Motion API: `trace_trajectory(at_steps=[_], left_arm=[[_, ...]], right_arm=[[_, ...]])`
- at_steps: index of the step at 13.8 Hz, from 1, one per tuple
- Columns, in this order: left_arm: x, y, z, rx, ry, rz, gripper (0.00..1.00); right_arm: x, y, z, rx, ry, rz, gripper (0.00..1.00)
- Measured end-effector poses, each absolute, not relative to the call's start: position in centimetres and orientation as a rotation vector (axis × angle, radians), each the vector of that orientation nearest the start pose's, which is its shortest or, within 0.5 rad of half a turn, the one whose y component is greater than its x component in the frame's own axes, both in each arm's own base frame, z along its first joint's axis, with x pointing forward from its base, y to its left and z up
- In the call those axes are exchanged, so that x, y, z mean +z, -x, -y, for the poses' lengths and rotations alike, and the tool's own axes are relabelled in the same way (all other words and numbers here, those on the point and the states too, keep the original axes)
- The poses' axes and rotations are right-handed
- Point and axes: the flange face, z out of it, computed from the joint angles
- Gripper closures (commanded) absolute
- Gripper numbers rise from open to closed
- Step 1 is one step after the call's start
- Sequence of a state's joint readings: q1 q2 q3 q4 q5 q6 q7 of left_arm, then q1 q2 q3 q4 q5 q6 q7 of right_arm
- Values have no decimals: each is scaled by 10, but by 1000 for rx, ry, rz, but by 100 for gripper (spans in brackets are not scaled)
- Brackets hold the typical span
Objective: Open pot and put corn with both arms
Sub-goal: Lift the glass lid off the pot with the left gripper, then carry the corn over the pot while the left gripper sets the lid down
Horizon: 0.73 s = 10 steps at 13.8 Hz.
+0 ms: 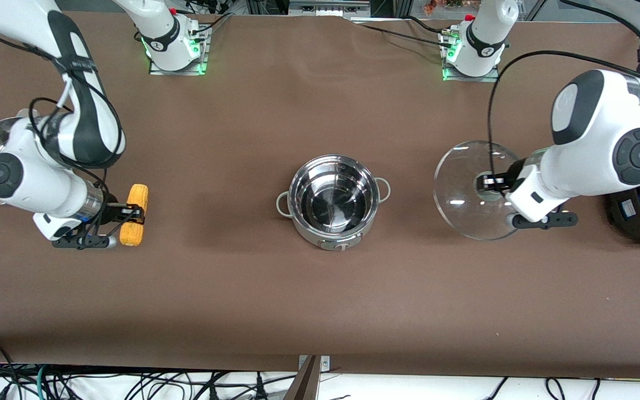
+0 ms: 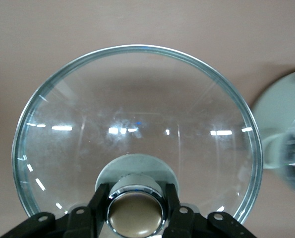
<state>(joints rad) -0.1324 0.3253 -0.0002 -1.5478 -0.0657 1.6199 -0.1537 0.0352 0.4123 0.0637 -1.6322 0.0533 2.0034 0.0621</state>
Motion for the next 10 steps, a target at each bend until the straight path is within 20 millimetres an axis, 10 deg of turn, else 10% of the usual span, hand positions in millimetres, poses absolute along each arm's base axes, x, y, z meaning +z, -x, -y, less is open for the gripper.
trace_trajectory(at_steps=[5,10], left_arm=[[369,-603,-10,293,3133,-117,100],[288,-589,-43,100,3127,-181,100]], right_arm=[[489,-654,-149,130,3040,-80,97],[490,-593,-325,138,3067,140,97]])
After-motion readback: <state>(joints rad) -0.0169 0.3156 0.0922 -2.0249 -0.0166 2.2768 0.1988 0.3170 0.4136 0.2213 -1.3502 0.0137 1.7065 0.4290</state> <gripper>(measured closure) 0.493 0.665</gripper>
